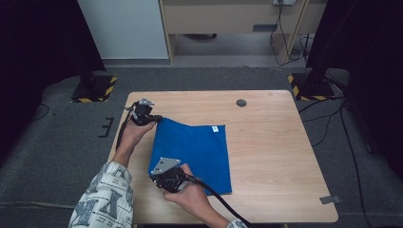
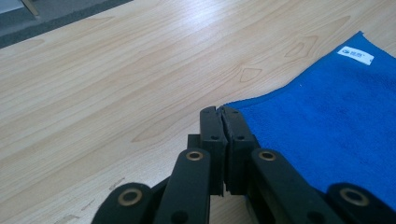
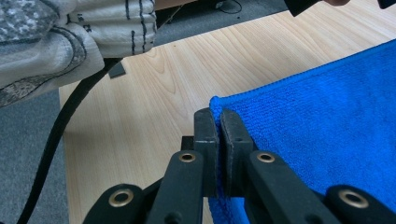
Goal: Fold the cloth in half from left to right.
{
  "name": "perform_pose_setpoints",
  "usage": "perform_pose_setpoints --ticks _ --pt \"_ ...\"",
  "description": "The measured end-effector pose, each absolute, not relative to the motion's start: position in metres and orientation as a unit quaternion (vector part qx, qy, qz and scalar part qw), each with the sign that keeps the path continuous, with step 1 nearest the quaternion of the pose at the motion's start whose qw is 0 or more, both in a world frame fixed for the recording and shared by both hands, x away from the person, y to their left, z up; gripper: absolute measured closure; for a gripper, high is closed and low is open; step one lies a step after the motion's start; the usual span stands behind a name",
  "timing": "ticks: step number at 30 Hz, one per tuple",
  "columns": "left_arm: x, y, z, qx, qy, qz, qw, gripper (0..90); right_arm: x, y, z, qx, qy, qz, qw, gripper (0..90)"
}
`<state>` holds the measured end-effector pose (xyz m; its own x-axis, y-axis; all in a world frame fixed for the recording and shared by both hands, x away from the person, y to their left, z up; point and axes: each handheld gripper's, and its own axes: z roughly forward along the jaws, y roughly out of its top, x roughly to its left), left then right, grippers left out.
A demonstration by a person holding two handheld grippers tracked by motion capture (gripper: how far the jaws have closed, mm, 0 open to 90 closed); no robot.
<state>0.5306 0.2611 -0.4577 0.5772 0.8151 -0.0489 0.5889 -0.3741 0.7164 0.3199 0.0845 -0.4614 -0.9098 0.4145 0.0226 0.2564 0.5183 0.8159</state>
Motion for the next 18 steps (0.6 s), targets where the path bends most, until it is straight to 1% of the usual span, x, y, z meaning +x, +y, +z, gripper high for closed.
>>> perform_pose_setpoints --ticks 10,18 --pt "0.528 0.27 -0.454 0.813 0.433 0.162 0.353 88.3 0.318 0.095 -0.46 0.191 0.866 0.454 0.087 87.0" --pt "0.523 0.285 -0.45 0.81 0.437 0.17 0.351 88.3 0.316 0.106 -0.459 0.189 0.864 0.458 0.086 87.0"
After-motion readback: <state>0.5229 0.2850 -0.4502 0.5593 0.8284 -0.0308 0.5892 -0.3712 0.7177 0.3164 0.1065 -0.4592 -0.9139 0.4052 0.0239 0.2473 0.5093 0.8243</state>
